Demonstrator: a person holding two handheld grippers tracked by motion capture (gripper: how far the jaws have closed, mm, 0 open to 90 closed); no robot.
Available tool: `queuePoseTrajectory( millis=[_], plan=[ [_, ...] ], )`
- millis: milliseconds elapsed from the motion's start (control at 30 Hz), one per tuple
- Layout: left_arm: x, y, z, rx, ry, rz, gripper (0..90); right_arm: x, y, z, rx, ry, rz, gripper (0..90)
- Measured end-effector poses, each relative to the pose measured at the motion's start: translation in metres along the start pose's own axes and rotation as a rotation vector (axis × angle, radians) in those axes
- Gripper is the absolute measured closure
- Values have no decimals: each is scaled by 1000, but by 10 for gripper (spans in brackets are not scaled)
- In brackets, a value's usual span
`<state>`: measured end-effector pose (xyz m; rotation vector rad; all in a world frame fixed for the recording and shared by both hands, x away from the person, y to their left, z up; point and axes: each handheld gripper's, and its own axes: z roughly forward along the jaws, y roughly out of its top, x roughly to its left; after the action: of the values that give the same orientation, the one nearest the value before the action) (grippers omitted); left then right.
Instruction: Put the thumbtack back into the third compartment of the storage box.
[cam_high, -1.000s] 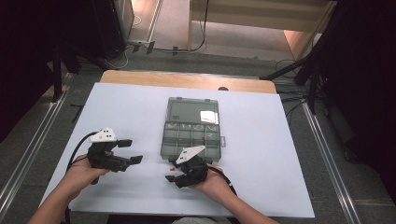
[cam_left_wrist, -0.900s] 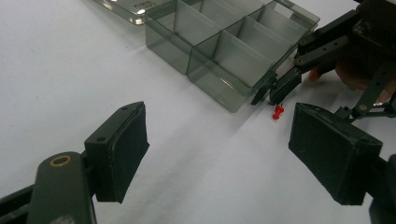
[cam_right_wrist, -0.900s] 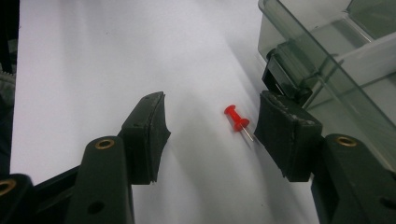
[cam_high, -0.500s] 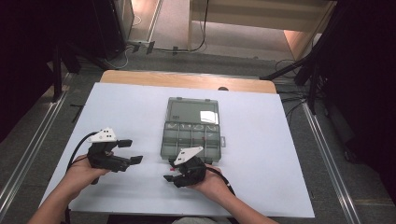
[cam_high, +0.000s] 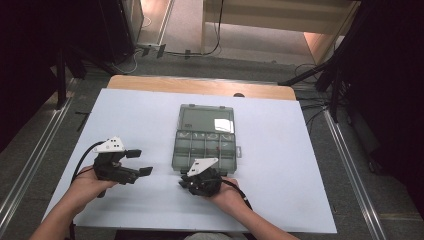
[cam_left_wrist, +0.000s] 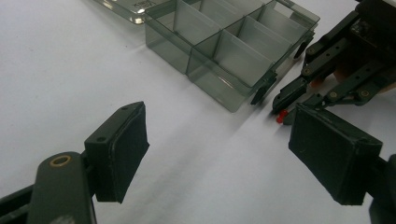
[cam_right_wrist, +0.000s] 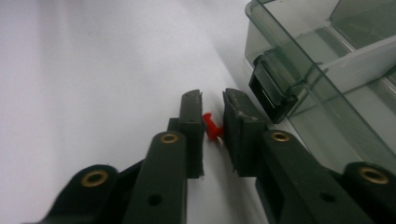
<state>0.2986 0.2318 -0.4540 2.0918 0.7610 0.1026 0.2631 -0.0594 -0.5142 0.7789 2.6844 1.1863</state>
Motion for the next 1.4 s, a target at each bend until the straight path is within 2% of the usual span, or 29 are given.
queuePoseTrajectory(
  millis=[67, 333, 500, 600, 900, 1100, 1400],
  plan=[
    [0, 0, 0, 0, 0, 1, 192, -1, 0, 0, -1, 1, 2, 826],
    [0, 0, 0, -1, 0, 0, 192, -1, 0, -1, 4, -5, 20, 840],
    [0, 0, 0, 0, 0, 1, 192, -2, 2, -1, 10, 7, 31, 841],
    [0, 0, 0, 0, 0, 0, 192, -4, 3, -2, 18, 25, 54, 841],
    [0, 0, 0, 3, 1, 1, 192, -6, 13, -16, -11, 52, 88, 842],
    [0, 0, 1, 2, -1, 0, 192, -9, 17, -25, -19, 93, 110, 841],
    [0, 0, 1, 2, -3, -2, 192, -15, 21, -38, -30, 83, 119, 841]
  ],
)
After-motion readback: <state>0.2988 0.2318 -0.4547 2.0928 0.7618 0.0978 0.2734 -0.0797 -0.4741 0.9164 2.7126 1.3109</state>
